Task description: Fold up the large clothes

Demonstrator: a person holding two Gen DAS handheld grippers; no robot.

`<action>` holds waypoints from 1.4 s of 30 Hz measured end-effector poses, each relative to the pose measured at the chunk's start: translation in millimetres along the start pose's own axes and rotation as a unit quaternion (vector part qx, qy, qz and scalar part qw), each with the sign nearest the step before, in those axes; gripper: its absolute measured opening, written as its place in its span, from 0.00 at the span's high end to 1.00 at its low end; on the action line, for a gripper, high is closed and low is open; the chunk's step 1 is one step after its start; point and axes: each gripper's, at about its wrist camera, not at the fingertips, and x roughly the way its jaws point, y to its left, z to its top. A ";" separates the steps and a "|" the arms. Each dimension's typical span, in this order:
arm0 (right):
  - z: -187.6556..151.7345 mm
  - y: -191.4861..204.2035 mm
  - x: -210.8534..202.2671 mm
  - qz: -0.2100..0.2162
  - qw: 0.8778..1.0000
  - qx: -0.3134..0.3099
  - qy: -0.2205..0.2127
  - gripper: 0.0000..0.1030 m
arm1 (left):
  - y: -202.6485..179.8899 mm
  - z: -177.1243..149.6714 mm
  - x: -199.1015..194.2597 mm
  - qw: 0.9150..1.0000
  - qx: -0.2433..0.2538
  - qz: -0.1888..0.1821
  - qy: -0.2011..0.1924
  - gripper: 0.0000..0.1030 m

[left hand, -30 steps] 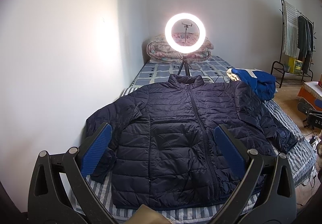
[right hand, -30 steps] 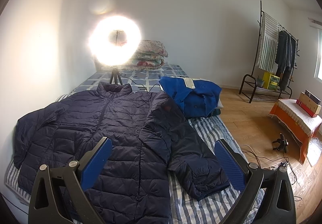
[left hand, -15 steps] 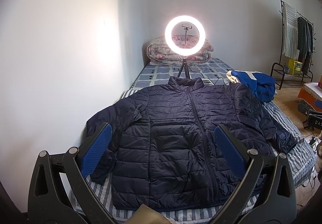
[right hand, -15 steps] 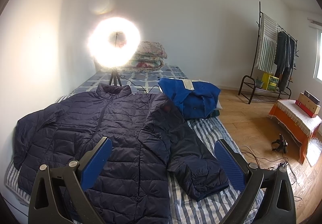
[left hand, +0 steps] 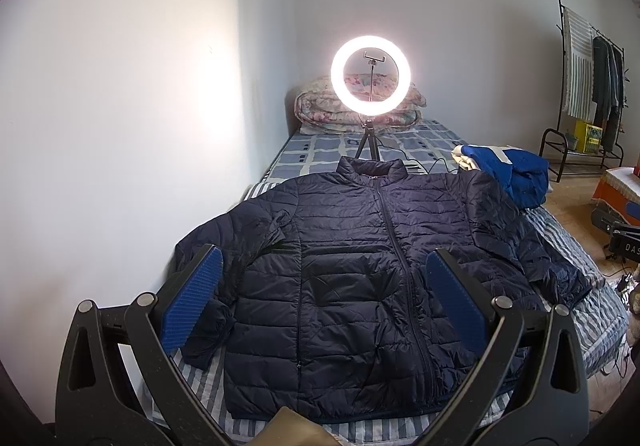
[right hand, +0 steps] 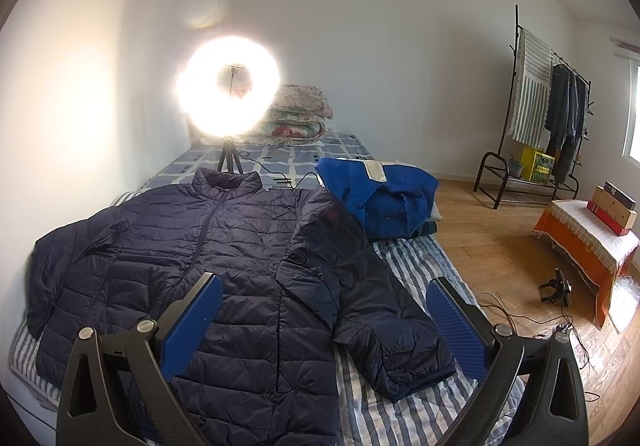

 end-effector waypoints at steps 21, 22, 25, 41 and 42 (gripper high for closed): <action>0.3 1.6 0.0 0.001 1.000 -0.001 0.000 0.00 | 3.7 -1.8 -1.7 1.000 -0.001 0.001 -0.003 0.00; 1.0 2.6 0.3 0.001 1.000 -0.001 0.000 0.00 | 3.7 -1.8 -1.7 1.000 -0.001 0.001 -0.002 0.00; 1.3 4.7 0.3 0.001 1.000 -0.002 0.000 0.00 | 7.1 -2.4 -0.7 1.000 0.000 0.002 0.000 0.00; 3.5 23.4 0.9 0.005 1.000 -0.012 -0.003 0.00 | 24.1 -13.9 5.0 1.000 -0.010 0.025 0.006 0.00; 4.0 24.3 0.3 0.007 1.000 -0.013 -0.004 0.00 | 26.4 -14.8 5.2 1.000 -0.011 0.026 0.007 0.00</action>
